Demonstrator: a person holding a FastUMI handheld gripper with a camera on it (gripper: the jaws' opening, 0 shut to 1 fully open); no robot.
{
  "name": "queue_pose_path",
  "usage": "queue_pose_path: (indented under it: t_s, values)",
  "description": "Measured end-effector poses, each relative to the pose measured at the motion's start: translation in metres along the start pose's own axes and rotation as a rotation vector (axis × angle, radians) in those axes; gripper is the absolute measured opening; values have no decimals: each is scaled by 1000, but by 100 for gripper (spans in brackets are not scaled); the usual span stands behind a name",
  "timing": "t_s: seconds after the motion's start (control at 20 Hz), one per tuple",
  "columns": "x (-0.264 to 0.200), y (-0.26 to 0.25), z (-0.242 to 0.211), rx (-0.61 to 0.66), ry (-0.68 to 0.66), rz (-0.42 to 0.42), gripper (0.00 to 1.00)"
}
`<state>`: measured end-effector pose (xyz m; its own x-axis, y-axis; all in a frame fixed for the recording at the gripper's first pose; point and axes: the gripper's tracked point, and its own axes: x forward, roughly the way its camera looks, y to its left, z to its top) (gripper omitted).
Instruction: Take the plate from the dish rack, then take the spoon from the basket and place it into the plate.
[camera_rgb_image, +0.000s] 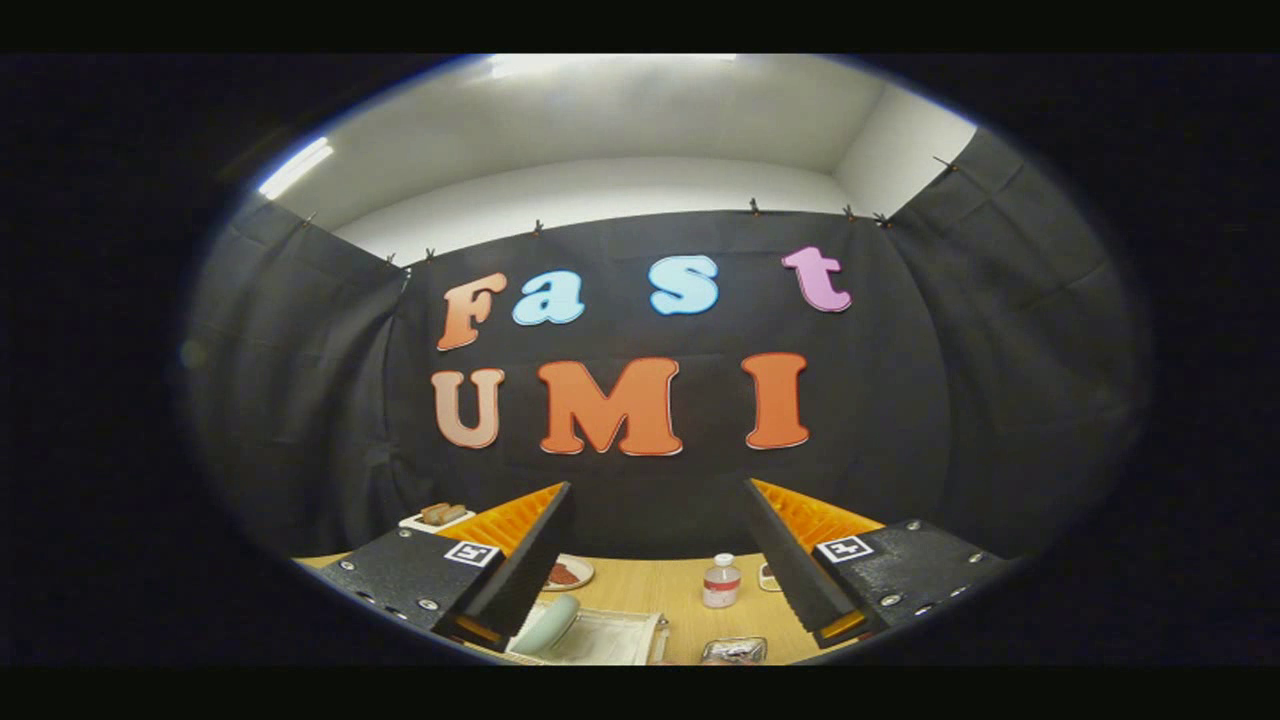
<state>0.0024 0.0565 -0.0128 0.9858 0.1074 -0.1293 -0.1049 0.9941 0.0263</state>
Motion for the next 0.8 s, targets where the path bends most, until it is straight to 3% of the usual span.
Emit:
queue_pose_path:
  t_s: [0.15, 0.8]
  values:
    - [8, 14, -22, 16, 92, 53, 99]
    - [22, 66, -174, 174, 747, 206, 98]
